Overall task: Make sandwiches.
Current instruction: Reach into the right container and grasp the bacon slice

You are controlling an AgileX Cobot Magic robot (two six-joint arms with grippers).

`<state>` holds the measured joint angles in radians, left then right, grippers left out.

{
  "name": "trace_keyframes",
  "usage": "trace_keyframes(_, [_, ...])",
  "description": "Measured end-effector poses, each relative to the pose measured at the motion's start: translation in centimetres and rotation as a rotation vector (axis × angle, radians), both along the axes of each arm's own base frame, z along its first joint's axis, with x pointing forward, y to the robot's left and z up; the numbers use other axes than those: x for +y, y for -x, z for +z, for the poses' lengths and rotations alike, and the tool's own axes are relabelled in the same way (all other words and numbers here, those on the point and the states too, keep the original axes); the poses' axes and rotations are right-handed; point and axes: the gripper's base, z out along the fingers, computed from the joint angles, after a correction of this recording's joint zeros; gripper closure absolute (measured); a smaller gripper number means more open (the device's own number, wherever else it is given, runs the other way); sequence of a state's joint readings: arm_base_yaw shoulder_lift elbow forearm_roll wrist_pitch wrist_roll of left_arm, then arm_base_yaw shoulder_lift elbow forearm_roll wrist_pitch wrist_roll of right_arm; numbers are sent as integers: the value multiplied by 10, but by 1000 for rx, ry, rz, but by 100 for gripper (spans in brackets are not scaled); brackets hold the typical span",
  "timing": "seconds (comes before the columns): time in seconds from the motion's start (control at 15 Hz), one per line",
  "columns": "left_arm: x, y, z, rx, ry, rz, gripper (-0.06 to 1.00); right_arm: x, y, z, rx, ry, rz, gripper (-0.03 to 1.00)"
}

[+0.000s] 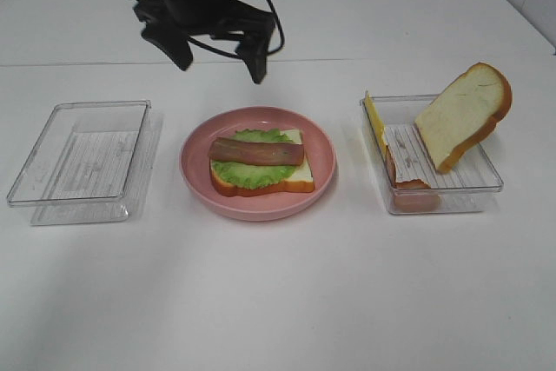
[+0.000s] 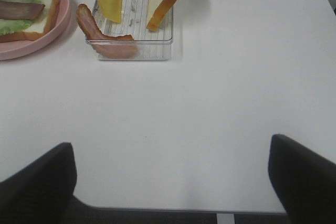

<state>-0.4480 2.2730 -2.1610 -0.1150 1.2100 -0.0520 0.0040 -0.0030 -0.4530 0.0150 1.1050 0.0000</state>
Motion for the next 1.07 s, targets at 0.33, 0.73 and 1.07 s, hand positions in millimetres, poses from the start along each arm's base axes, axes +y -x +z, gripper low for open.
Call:
trace_keyframes(0.33, [157, -24, 73, -177, -39, 238, -3, 0, 0, 0, 0, 0, 0, 1])
trace_keyframes(0.73, [228, -1, 100, -194, -2, 356, -1, 0, 0, 0, 0, 0, 0, 1])
trace_keyframes(1.07, [223, 118, 126, -143, -16, 340, 1, 0, 0, 0, 0, 0, 0, 1])
